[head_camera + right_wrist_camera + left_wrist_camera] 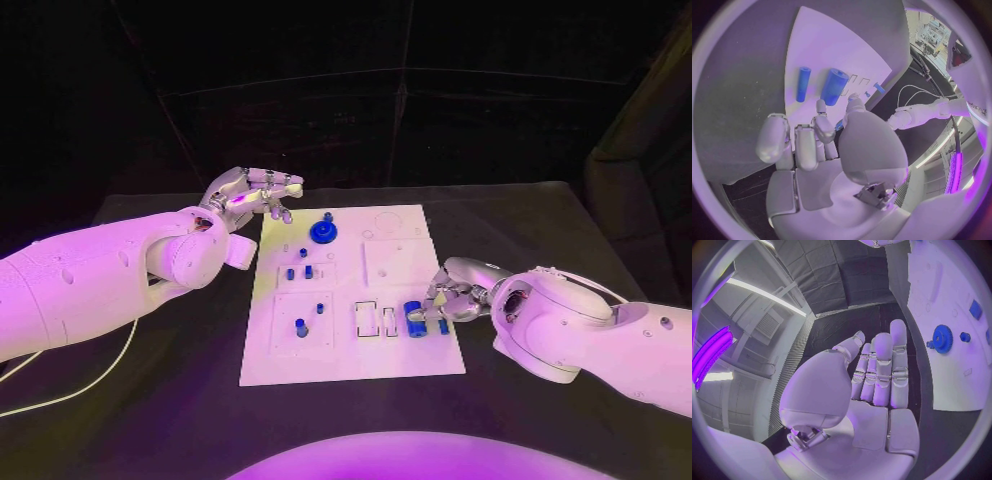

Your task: Assemble the parts on the task board

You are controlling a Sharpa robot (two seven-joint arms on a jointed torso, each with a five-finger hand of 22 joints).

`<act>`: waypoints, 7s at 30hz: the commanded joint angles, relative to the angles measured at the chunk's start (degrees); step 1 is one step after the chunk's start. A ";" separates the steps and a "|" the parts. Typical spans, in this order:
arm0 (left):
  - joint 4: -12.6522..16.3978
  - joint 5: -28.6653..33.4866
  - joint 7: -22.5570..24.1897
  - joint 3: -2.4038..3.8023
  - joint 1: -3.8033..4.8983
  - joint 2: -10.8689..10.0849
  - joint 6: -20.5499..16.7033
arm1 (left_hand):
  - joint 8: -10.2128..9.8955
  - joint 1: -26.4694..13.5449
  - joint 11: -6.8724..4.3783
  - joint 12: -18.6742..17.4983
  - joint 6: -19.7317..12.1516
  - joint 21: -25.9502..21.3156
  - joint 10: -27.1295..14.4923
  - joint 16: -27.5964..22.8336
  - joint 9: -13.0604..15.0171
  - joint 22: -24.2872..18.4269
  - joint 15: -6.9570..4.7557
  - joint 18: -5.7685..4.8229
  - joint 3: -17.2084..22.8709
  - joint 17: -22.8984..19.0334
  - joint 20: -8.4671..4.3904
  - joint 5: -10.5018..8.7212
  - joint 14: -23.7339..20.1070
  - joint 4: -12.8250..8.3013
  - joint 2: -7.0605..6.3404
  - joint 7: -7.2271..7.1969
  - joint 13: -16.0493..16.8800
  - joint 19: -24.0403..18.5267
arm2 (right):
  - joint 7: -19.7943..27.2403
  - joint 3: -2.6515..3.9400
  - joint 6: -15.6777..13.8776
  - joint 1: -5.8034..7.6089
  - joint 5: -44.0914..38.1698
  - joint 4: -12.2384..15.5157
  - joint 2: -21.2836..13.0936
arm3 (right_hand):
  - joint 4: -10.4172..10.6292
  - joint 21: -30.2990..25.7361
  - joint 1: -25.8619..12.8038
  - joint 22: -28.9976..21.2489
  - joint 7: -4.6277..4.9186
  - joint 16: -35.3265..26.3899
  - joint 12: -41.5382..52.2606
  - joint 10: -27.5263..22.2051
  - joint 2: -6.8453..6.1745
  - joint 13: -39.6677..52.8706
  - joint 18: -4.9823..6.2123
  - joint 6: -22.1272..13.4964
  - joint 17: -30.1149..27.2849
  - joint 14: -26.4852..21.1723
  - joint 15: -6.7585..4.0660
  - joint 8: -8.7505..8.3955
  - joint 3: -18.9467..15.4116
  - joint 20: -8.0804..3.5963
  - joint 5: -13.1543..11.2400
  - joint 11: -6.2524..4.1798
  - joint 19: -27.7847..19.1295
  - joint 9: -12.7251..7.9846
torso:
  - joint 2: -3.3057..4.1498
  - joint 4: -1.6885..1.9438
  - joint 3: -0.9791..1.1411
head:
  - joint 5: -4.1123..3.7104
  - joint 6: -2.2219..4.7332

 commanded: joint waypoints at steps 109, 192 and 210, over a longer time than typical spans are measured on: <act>-0.22 0.17 -0.04 0.03 -0.21 0.18 1.10 | 0.33 -0.32 -0.04 0.71 -0.38 -0.37 -0.73 0.22 0.00 -0.19 -0.07 0.71 -0.50 -0.23 -0.06 0.13 -0.43 0.04 0.59 -0.06 0.10 0.34 | -2.22 0.13 -4.52 -3.00 -5.23 -2.10 11.27 | -3.31 2.58 -1.48 5.06 -2.35 2.22 1.14 3.22 2.37 8.24 -1.48 3.66 5.22 3.25 -1.70 3.54 3.51 -1.24 -6.44 -1.82 1.70 9.06 | -0.01 -0.08 -0.20 | 1.70 -0.48; 0.06 0.17 0.11 0.00 -0.47 -0.26 1.29 | 0.38 -0.22 -0.05 0.87 -0.40 -0.44 -0.83 0.28 0.00 -0.24 -0.08 0.72 -0.51 -0.30 -0.06 0.13 -0.50 -0.06 0.67 -0.07 0.11 0.35 | -2.31 0.08 6.87 -2.81 -14.55 -2.18 0.12 | -6.85 3.20 9.98 6.91 -1.42 2.30 -0.65 2.53 6.21 8.69 -1.75 3.55 6.45 3.33 -0.99 -0.99 -2.00 -0.52 0.30 -1.07 1.89 9.65 | 0.10 -0.38 -0.15 | -1.02 -0.40; 0.14 0.17 0.05 0.00 -0.49 -0.40 1.37 | 0.43 -0.21 -0.07 1.04 -0.38 -0.50 -0.89 0.33 0.01 -0.29 -0.09 0.72 -0.60 -0.36 -0.06 0.13 -0.55 -0.12 0.68 -0.09 0.13 0.36 | -3.92 0.09 8.43 -3.33 -17.70 -2.49 2.04 | -10.25 3.52 15.62 7.69 -1.70 2.69 -0.79 2.53 8.36 8.94 -1.89 3.79 7.45 3.52 -1.30 -1.73 1.75 -0.87 0.72 -1.41 2.17 9.82 | 0.06 -0.33 -0.14 | -0.94 -0.72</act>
